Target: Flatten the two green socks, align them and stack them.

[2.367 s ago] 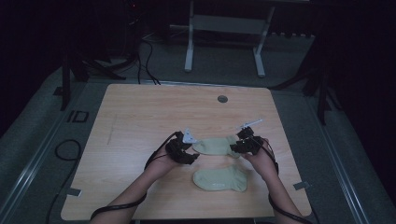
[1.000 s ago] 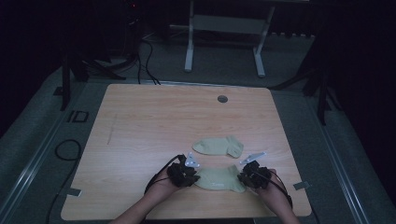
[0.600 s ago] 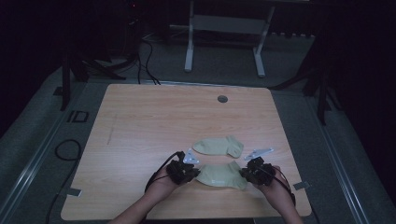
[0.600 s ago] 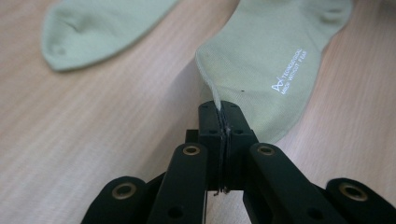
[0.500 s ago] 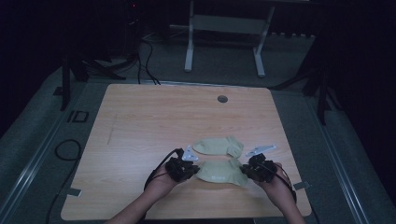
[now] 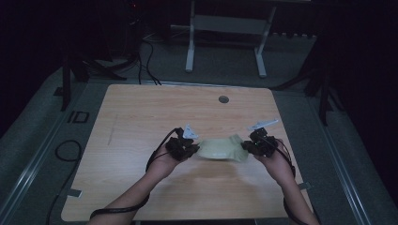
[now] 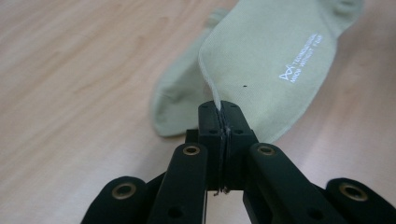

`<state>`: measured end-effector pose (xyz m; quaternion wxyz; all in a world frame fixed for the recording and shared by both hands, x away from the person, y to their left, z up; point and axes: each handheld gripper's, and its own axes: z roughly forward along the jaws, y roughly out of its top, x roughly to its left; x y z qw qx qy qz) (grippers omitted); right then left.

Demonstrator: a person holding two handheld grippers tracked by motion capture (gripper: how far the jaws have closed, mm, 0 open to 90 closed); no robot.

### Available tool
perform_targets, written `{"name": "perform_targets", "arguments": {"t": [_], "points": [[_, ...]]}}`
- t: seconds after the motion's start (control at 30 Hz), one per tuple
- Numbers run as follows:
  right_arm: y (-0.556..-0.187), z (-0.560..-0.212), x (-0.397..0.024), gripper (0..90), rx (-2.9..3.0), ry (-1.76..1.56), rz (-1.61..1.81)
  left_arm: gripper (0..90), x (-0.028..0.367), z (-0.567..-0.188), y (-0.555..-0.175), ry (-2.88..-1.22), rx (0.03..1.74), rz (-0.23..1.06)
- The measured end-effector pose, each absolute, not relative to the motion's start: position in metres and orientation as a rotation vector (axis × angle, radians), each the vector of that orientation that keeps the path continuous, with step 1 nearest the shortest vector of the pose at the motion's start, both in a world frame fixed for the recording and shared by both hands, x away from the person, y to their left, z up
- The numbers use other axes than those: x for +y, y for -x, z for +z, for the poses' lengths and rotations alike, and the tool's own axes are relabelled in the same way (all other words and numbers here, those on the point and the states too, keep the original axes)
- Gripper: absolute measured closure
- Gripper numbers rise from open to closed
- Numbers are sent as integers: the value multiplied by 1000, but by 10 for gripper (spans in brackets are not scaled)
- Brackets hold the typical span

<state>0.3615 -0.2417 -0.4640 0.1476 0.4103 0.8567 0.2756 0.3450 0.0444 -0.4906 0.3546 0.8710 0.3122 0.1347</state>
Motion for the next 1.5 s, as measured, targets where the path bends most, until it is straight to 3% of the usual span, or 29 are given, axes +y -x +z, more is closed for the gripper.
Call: {"name": "perform_targets", "arguments": {"t": [0.23,0.57,1.03,1.13,1.17,1.2,1.33,1.5], "points": [[-385,-464,-235,834,2459,-1192,769,883,43,-498,-364,-2264,857,368],[-411,-495,-234,832,2506,-1279,672,882,34,-521,-384,-2292,904,344],[-427,-523,-238,808,2534,-1346,610,878,29,-551,-396,-2309,927,304],[-428,-529,-237,766,2537,-1346,592,874,29,-552,-398,-2299,931,290],[-428,-529,-237,766,2537,-1346,592,852,29,-552,-398,-2299,931,290],[-429,-532,-238,691,2533,-1353,598,778,28,-552,-398,-2309,925,290],[-425,-530,-236,603,2531,-1336,606,556,29,-548,-395,-2285,933,274],[-420,-520,-238,475,2527,-1316,622,391,31,-537,-388,-2255,915,298]]}}
